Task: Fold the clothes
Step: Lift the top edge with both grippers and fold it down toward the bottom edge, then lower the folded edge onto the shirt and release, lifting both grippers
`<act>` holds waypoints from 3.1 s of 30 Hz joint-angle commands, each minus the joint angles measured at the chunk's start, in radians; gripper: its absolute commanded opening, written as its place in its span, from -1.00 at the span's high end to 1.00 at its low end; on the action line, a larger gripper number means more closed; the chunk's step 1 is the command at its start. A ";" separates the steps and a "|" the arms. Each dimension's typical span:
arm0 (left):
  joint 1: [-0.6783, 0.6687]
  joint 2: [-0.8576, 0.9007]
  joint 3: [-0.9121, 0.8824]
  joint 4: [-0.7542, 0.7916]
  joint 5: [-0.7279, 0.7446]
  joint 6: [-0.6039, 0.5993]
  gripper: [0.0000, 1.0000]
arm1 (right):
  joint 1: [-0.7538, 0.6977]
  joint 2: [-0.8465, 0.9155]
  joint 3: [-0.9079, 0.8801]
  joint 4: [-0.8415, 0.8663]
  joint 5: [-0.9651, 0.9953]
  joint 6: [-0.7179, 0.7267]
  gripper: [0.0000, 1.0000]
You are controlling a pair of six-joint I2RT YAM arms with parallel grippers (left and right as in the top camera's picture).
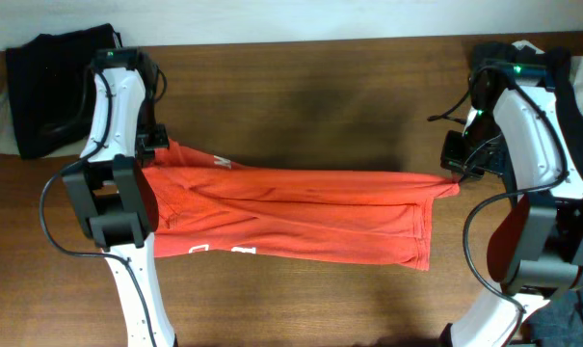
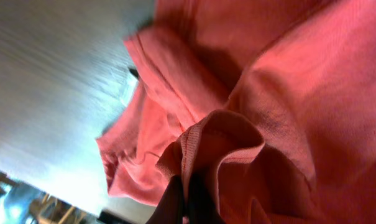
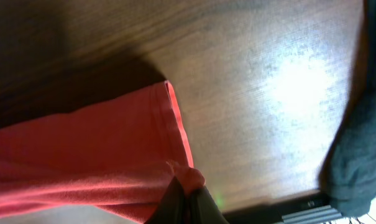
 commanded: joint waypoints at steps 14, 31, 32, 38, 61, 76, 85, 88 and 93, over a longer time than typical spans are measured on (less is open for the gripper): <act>0.112 -0.214 -0.445 0.106 -0.034 -0.082 0.99 | 0.042 -0.254 -0.552 0.237 -0.071 0.053 0.92; 0.066 -0.208 -0.288 0.151 0.291 0.146 0.72 | 0.033 -0.248 -0.359 0.205 -0.150 -0.026 0.60; 0.045 -0.206 -0.313 0.167 0.352 0.191 0.99 | 0.040 -0.248 -0.397 0.237 -0.156 -0.026 0.79; -0.023 -0.206 -0.511 0.324 0.378 0.206 0.99 | 0.080 -0.248 -0.662 0.487 -0.306 -0.018 0.89; 0.342 -0.197 -0.741 0.520 0.264 0.038 0.99 | 0.086 -0.248 -0.831 0.818 -0.122 0.083 0.92; 0.300 -0.261 -0.391 0.273 0.290 0.039 -0.98 | 0.071 -0.181 -0.484 0.508 -0.412 -0.233 -0.97; 0.300 -0.261 -0.391 0.273 0.300 0.039 -0.98 | 0.074 -0.035 -0.634 0.599 -0.577 -0.287 -0.99; 0.300 -0.261 -0.391 0.278 0.300 0.038 -0.98 | 0.107 -0.035 -0.713 0.644 -0.595 -0.254 -0.54; 0.300 -0.261 -0.391 0.280 0.307 0.038 -0.98 | 0.150 -0.036 -0.748 0.727 -0.577 -0.148 0.92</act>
